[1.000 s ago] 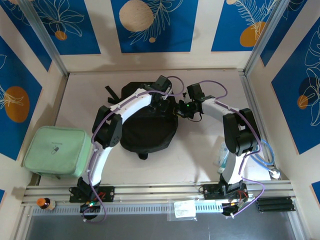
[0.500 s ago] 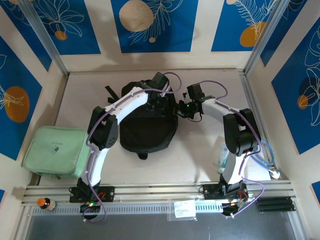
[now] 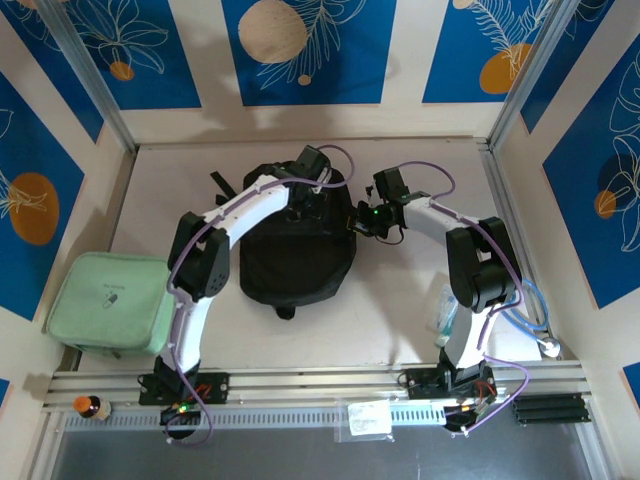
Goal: Pack the student bag
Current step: Unzip the student bag at the center of the table.
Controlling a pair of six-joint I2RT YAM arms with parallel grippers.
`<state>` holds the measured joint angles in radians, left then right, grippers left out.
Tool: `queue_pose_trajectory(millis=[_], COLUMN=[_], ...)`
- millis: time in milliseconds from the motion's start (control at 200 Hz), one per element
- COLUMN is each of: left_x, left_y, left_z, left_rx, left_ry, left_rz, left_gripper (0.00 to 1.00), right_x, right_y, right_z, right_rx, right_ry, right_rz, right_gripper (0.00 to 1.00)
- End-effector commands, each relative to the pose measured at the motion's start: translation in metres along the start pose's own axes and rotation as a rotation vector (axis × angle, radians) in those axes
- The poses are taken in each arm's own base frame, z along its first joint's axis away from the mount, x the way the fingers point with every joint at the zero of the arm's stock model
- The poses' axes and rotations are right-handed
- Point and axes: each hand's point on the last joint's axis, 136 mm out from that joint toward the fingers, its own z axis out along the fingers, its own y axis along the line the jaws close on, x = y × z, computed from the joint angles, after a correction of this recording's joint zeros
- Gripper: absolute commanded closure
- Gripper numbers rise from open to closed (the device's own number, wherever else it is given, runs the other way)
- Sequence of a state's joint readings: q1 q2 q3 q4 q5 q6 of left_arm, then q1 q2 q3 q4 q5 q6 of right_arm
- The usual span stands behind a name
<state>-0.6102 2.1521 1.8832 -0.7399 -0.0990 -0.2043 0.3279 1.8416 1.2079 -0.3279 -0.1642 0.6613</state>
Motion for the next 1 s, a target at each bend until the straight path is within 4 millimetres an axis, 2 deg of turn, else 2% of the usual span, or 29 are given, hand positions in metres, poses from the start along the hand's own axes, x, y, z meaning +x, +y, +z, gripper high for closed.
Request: queue_pose_trajectory(millis=[0, 195, 360, 580, 715, 760, 815, 860, 905, 955, 995], left_x=[-0.009, 0.026, 0.063, 0.108, 0.125, 0.125, 0.121, 0.117, 0.109, 0.1, 0.093], left_y=[0.037, 0.089, 0.127, 0.15, 0.157, 0.155, 0.151, 0.148, 0.145, 0.141, 0.139], left_z=[-0.037, -0.049, -0.057, -0.07, -0.078, -0.08, -0.083, -0.086, -0.092, -0.1, -0.107], left_rx=[-0.137, -0.276, -0.335, -0.404, -0.434, -0.425, -0.398, -0.373, -0.349, -0.323, -0.304], left_ry=[-0.08, -0.053, -0.006, 0.038, 0.042, 0.035, 0.01, -0.014, -0.048, -0.089, -0.121], left_rz=[-0.032, -0.088, -0.175, -0.249, -0.27, -0.272, -0.276, -0.28, -0.287, -0.293, -0.299], left_gripper=[1.0, 1.0, 1.0, 1.0, 1.0, 1.0, 1.0, 0.88, 0.81, 0.73, 0.62], right_x=[0.007, 0.001, -0.013, -0.044, -0.056, -0.058, -0.059, -0.06, -0.058, -0.055, -0.051], right_y=[-0.009, -0.023, -0.024, 0.003, 0.02, 0.024, 0.028, 0.028, 0.025, 0.017, 0.009], right_z=[-0.007, -0.005, -0.001, 0.014, 0.02, 0.017, 0.008, -0.003, -0.019, -0.036, -0.05], right_rx=[0.058, 0.142, 0.17, 0.118, 0.1, 0.103, 0.114, 0.135, 0.166, 0.209, 0.243], right_ry=[0.001, -0.02, -0.048, -0.084, -0.084, -0.09, -0.108, -0.131, -0.161, -0.203, -0.227], right_rz=[-0.01, -0.044, -0.097, -0.193, -0.214, -0.217, -0.215, -0.203, -0.185, -0.165, -0.143], right_gripper=[0.95, 0.96, 0.96, 0.96, 0.94, 0.88, 0.74, 0.6, 0.47, 0.38, 0.33])
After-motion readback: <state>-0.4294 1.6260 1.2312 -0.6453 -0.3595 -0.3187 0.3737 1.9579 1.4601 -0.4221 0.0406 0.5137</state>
